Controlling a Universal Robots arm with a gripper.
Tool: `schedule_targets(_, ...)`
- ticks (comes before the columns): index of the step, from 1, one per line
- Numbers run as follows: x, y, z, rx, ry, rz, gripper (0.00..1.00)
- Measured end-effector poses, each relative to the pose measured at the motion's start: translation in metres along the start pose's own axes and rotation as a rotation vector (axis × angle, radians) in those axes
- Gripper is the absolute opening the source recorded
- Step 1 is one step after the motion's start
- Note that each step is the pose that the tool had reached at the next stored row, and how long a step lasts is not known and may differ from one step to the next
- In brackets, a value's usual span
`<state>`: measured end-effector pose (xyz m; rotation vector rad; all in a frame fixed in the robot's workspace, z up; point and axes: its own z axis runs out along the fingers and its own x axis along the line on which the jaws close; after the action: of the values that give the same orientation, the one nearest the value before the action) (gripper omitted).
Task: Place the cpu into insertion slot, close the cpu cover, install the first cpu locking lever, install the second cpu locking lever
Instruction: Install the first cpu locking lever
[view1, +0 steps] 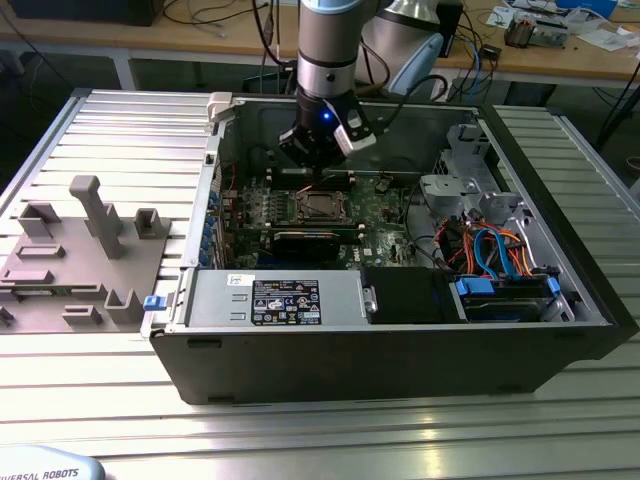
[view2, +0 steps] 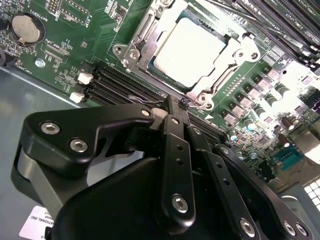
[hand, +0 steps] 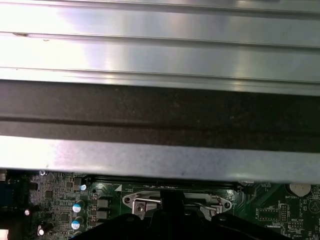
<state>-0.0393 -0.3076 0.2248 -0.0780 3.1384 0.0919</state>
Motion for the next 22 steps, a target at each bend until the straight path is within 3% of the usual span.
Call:
schedule_targets(5, 0.0015, -0.0001, 0.0016, 0.0002, 0.0001, 0.0, 0.11)
schedule_targets(7, 0.007, 0.0006, 0.0028, -0.0003, 0.0, 0.0, 0.11)
schedule_targets(11, 0.0082, 0.0022, 0.0048, -0.0026, 0.0, -0.002, 0.11)
schedule_targets(16, 0.0066, 0.0041, 0.0072, -0.0027, 0.0013, -0.022, 0.11)
schedule_targets(22, -0.0005, 0.0037, 0.0097, -0.0026, 0.0014, -0.024, 0.11)
